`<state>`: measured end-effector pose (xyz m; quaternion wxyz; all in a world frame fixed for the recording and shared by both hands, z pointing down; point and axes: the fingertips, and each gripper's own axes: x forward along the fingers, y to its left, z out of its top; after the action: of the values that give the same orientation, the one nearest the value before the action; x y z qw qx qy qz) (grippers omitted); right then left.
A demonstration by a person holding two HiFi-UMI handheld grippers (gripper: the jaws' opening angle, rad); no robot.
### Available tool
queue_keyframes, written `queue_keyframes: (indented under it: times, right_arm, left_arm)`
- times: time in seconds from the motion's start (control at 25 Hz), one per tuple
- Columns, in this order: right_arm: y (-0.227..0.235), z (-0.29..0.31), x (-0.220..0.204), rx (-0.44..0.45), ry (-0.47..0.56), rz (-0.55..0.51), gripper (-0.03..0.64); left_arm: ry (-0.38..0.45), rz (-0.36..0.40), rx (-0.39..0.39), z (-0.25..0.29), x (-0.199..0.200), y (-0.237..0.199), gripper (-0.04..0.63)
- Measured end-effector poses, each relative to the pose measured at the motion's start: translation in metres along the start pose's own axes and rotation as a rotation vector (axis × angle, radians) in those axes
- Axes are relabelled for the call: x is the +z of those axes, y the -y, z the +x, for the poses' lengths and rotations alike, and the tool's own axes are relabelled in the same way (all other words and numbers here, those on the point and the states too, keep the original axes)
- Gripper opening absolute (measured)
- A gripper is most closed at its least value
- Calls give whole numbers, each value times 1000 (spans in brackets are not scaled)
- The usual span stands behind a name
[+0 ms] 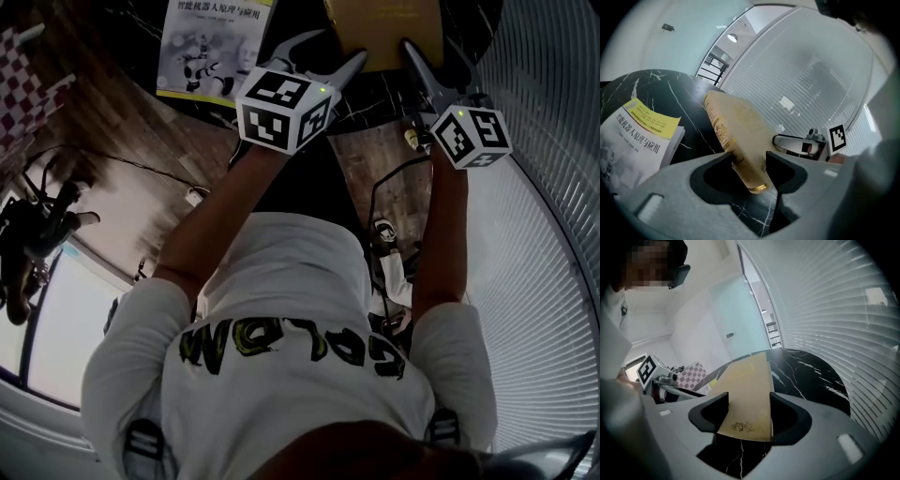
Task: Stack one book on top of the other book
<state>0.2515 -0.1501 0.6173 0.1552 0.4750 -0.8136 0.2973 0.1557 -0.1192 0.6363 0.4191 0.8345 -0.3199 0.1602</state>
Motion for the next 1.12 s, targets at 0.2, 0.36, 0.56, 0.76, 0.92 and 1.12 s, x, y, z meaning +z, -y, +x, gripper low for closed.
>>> queue_keyframes:
  times: [0.2,0.36,0.56,0.76,0.92,1.12]
  right_arm:
    - [-17,-24,19,-21,49,15,272]
    - [-34,-46,32,-42,84,13,270]
    - [-60,-76,46,-67,120,17,267]
    - [-89,-111,58,-110,132,-3,267]
    - [-111,-129,68,-126,165,-7,267]
    - [-121,-138,74,-141,176,-4,266]
  left_arm:
    - [28,41,-3,-21,22,17,233]
    - [47,57,-15,-41,34,33,233]
    - [72,89,-25,-71,45,55,232]
    - [65,97,-55,-104,48,81,232]
    - [74,124,-63,-129,55,95,232]
    - [85,133,-64,-139,62,101,232]
